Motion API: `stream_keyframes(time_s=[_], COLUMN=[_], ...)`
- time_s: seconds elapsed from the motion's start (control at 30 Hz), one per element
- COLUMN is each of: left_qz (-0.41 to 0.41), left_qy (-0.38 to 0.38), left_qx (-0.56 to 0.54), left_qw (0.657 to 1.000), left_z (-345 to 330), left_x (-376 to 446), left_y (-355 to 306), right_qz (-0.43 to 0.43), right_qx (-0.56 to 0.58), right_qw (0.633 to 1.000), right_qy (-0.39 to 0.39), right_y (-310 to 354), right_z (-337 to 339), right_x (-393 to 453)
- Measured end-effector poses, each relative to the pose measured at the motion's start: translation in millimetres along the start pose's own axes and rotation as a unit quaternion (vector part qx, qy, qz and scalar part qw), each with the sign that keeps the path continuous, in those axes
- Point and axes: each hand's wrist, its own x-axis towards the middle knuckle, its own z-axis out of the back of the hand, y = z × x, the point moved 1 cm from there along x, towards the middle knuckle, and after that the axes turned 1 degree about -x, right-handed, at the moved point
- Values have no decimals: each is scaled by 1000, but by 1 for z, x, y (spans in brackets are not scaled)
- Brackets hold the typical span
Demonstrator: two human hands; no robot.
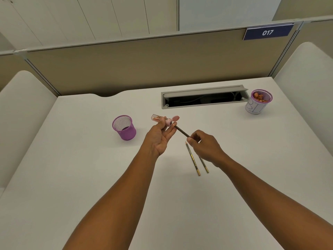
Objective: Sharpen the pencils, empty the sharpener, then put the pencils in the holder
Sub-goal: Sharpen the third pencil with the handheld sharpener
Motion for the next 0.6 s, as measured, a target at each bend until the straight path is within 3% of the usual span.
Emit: stream_keyframes(time_s=[0.13,0.3,0.4,0.47,0.53,0.6], left_qz=[0,-3,-5,-5,-8,-15], left_qy=[9,24,38,49,51,43], left_qx=[28,56,59,55,57,59], left_qw=[1000,998,997,997,997,997], left_z=[-1,-1,-5,-6,-8,-9], left_x=[2,3,4,4,4,5], left_y=[1,4,5,4,3,1], right_qz=[39,114,90,37,-33,-51], right_qx=[-48,-193,-261,-216,-88,-24], right_qw=[998,970,955,974,996,998], right_qy=[-20,-95,-106,-63,5,30], right_y=[4,12,18,23,27,30], right_z=[2,8,9,12,16,18], right_x=[2,8,11,15,17,17])
